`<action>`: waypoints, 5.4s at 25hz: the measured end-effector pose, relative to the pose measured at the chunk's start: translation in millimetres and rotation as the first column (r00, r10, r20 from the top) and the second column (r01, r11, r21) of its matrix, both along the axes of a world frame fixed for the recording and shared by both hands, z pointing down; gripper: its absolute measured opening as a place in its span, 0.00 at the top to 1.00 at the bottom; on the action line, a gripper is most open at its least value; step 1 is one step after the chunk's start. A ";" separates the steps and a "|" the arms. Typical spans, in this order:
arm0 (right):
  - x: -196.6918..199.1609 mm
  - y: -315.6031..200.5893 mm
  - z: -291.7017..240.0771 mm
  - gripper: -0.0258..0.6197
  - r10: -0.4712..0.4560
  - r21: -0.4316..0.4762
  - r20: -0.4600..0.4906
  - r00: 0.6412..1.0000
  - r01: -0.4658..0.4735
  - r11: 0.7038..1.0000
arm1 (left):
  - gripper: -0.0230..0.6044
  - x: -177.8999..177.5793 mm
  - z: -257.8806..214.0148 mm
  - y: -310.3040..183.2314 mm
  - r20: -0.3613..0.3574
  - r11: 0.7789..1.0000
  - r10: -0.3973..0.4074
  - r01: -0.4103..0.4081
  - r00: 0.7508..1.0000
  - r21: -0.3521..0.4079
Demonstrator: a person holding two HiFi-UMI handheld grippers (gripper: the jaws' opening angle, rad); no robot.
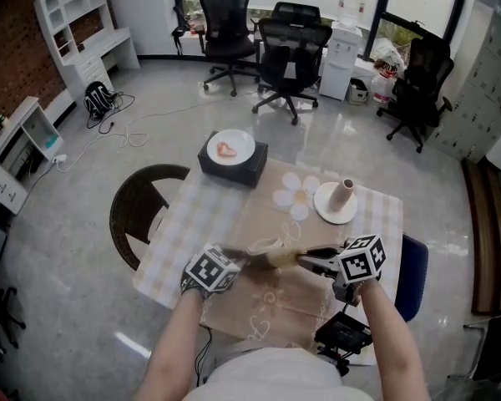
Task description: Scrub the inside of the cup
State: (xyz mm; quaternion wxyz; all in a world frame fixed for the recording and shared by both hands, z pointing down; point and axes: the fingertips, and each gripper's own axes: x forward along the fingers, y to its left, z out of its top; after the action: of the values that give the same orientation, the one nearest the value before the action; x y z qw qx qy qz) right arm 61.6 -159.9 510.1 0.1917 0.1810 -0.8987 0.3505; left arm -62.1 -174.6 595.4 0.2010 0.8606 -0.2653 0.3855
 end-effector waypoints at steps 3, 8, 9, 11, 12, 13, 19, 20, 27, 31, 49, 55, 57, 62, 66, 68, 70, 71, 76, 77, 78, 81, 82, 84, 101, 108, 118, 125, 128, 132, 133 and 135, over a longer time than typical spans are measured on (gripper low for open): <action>-2.1 6.0 8.0 0.89 -0.028 -0.024 -0.022 0.999 0.027 0.999 | 0.85 -1.8 3.4 0.2 0.048 1.000 0.021 -0.022 0.999 0.014; -10.0 19.4 18.0 0.89 -0.094 -0.056 -0.046 0.995 0.091 0.994 | 0.85 -4.6 5.3 0.5 0.098 0.999 0.037 -0.040 0.995 0.031; -11.7 22.4 21.8 0.89 -0.110 -0.061 -0.059 0.992 0.106 0.992 | 0.85 -4.3 5.2 -0.3 0.096 0.999 0.036 -0.040 0.995 0.036; -13.7 27.8 30.0 0.89 -0.139 -0.068 -0.098 0.985 0.133 0.989 | 0.85 -2.2 5.4 -2.1 0.085 0.998 0.037 -0.041 0.996 0.047; -14.3 29.8 33.7 0.89 -0.151 -0.071 -0.118 0.982 0.143 0.987 | 0.85 -1.6 5.6 -2.6 0.081 0.998 0.036 -0.040 0.996 0.049; -14.5 31.3 36.8 0.89 -0.161 -0.074 -0.135 0.978 0.152 0.986 | 0.85 -1.5 5.5 -3.0 0.080 0.998 0.035 -0.039 0.996 0.050; -10.9 35.7 25.6 0.89 -0.192 -0.061 -0.094 0.977 0.187 0.980 | 0.85 -1.3 8.6 4.5 0.108 0.994 0.081 -0.087 0.991 0.058; -9.1 32.3 17.1 0.89 -0.174 -0.056 -0.046 0.984 0.171 0.984 | 0.85 -1.0 8.5 5.8 0.115 0.993 0.089 -0.097 0.989 0.061; 6.8 14.2 -7.9 0.89 -0.116 -0.050 0.094 0.989 0.121 0.991 | 0.86 -3.3 15.7 7.2 0.180 0.984 0.139 -0.156 0.974 0.087; -0.3 18.3 6.8 0.89 -0.162 -0.068 0.032 0.986 0.163 0.984 | 0.86 -3.6 14.1 6.3 0.174 0.984 0.134 -0.152 0.976 0.091; 27.7 18.5 55.5 0.89 -0.101 -0.024 -0.324 0.941 0.098 0.995 | 0.86 -1.4 10.8 13.1 0.158 0.981 0.154 -0.170 0.975 0.094; 36.4 9.0 26.9 0.89 0.087 0.164 -0.398 0.913 -0.023 0.986 | 0.86 2.2 4.8 14.6 0.120 0.988 0.131 -0.139 0.984 0.066; 36.2 3.6 17.9 0.89 0.166 0.231 -0.392 0.905 -0.078 0.970 | 0.86 4.9 -1.0 12.9 0.075 0.992 0.108 -0.112 0.991 0.052; 30.8 -6.1 2.5 0.89 0.265 0.368 -0.390 0.882 -0.114 0.923 | 0.86 12.6 -18.1 7.7 -0.052 0.998 0.056 -0.054 0.997 0.031; 27.3 -11.9 2.7 0.89 0.293 0.366 -0.377 0.878 -0.149 0.918 | 0.86 14.3 -20.3 8.1 -0.058 0.998 0.059 -0.058 0.997 0.027; 24.2 -11.5 9.5 0.89 0.285 0.338 -0.392 0.875 -0.151 0.929 | 0.86 14.7 -20.7 8.4 -0.063 0.998 0.057 -0.055 0.996 0.024; 19.2 -10.3 18.3 0.89 0.266 0.303 -0.409 0.873 -0.145 0.942 | 0.86 14.3 -20.8 8.4 -0.063 0.998 0.057 -0.056 0.996 0.022; 16.8 -10.2 23.4 0.89 0.257 0.285 -0.418 0.871 -0.143 0.948 | 0.86 14.0 -20.8 8.4 -0.062 0.998 0.058 -0.057 0.996 0.021; 11.0 -4.1 54.3 0.89 0.196 0.141 -0.444 0.874 -0.147 0.979 | 0.86 11.2 -17.3 9.8 -0.061 0.998 0.056 -0.056 0.997 0.010; 10.6 -1.9 58.2 0.89 0.183 0.120 -0.440 0.879 -0.144 0.982 | 0.86 10.9 -16.7 10.2 -0.064 0.998 0.055 -0.054 0.996 0.008; 9.9 0.3 60.6 0.89 0.172 0.098 -0.428 0.887 -0.144 0.985 | 0.86 10.6 -16.0 10.5 -0.066 0.999 0.054 -0.053 0.996 0.006; 6.4 6.8 61.9 0.89 0.136 0.022 -0.383 0.914 -0.138 0.990 | 0.86 8.7 -14.5 9.9 -0.065 0.999 0.053 -0.053 0.996 0.008; 6.4 8.7 61.5 0.89 0.121 0.009 -0.381 0.917 -0.127 0.992 | 0.86 8.4 -14.6 9.7 -0.065 0.998 0.055 -0.055 0.996 0.010; 9.0 10.6 59.6 0.89 0.100 0.007 -0.391 0.915 -0.106 0.994 | 0.86 8.6 -14.9 10.3 -0.064 0.998 0.065 -0.064 0.996 0.018; 14.6 -13.0 25.4 0.89 0.185 0.213 -0.296 0.937 -0.124 0.969 | 0.82 21.1 -1.9 50.8 -0.029 0.963 0.269 -0.269 0.963 0.002; 9.4 1.9 36.2 0.89 0.099 0.186 -0.301 0.948 -0.043 0.982 | 0.81 21.0 -0.8 49.5 -0.030 0.969 0.246 -0.246 0.969 0.010; 16.0 11.5 67.3 0.89 0.046 0.078 -0.350 0.935 -0.019 0.997 | 0.81 25.9 1.9 52.5 0.026 0.954 0.299 -0.299 0.954 0.027; 22.6 6.7 59.1 0.89 0.040 0.095 -0.362 0.931 -0.005 0.995 | 0.85 28.4 3.2 55.8 0.132 0.872 0.444 -0.461 0.886 0.164; 27.7 0.5 46.7 0.89 0.065 0.127 -0.323 0.944 -0.024 0.992 | 0.86 30.9 0.5 56.4 0.162 0.830 0.478 -0.505 0.863 0.239; 25.5 -8.2 30.1 0.89 0.081 0.148 -0.252 0.964 -0.045 0.988 | 0.86 36.6 -5.1 57.6 0.223 0.763 0.527 -0.572 0.820 0.301; 24.2 -9.5 27.2 0.89 0.078 0.159 -0.248 0.966 -0.038 0.986 | 0.86 38.0 -6.4 58.0 0.241 0.747 0.537 -0.588 0.809 0.309; 20.4 -10.3 22.1 0.89 0.059 0.193 -0.251 0.966 -0.010 0.981 | 0.86 40.3 -8.7 58.9 0.272 0.721 0.553 -0.616 0.788 0.319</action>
State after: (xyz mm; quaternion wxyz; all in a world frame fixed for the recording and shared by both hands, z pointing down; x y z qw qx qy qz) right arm 82.1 -170.2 532.2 0.2814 0.2577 -0.8926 0.2401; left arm -21.8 -115.7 586.7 -0.1286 0.8889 -0.0658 0.4347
